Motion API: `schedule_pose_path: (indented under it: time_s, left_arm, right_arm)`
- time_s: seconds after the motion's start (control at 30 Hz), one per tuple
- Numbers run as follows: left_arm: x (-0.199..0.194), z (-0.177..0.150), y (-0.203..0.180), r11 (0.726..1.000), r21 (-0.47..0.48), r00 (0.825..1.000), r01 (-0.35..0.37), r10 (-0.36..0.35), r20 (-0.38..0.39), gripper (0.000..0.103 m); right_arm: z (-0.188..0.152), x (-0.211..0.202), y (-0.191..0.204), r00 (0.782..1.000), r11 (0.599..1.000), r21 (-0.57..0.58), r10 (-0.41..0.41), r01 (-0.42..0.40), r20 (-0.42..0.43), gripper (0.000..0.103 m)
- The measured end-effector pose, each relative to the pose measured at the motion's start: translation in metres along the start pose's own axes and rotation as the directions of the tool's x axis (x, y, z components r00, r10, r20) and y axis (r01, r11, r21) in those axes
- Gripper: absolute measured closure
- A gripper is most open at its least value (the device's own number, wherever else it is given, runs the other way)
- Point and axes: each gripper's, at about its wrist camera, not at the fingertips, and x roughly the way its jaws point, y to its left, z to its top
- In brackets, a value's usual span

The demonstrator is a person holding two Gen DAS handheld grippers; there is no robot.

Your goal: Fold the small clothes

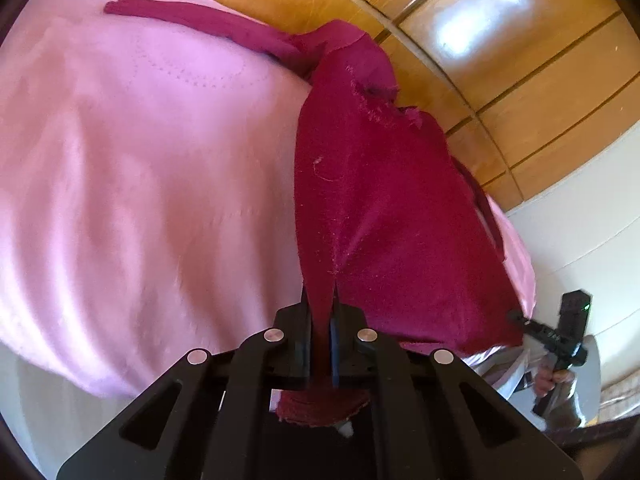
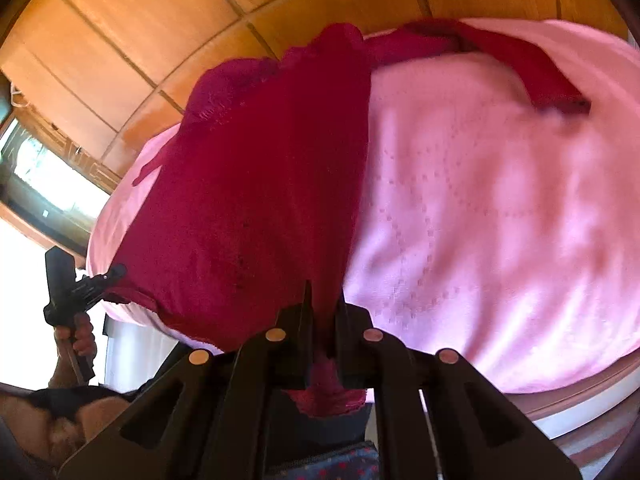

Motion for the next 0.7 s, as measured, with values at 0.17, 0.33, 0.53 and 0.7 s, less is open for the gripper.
schedule_pose_path:
  time_s: [0.17,0.33,0.53,0.7]
  left_arm:
    - [0.008,-0.019,0.012,0.998,-0.039,0.997,-0.050,0.048,-0.059,0.098]
    - [0.003,0.000,0.005,0.993,-0.007,0.992,-0.120,0.120,-0.034,0.085]
    - [0.002,0.051,-0.036,0.987,0.091,0.985,-0.135,0.123,0.123,0.059]
    - [0.050,0.068,-0.077,0.975,0.196,0.991,-0.101,0.082,0.103,0.059]
  right_arm:
    - [-0.020,0.010,-0.008,0.995,1.000,0.001,-0.025,0.026,-0.097,0.096]
    - [-0.014,0.006,-0.010,0.998,0.999,0.038,-0.002,0.004,-0.063,0.081]
    - [0.046,-0.024,-0.061,0.946,0.960,0.105,-0.275,0.260,0.170,0.055]
    - [0.101,-0.004,-0.089,0.804,0.850,0.126,-0.524,0.511,0.280,0.052]
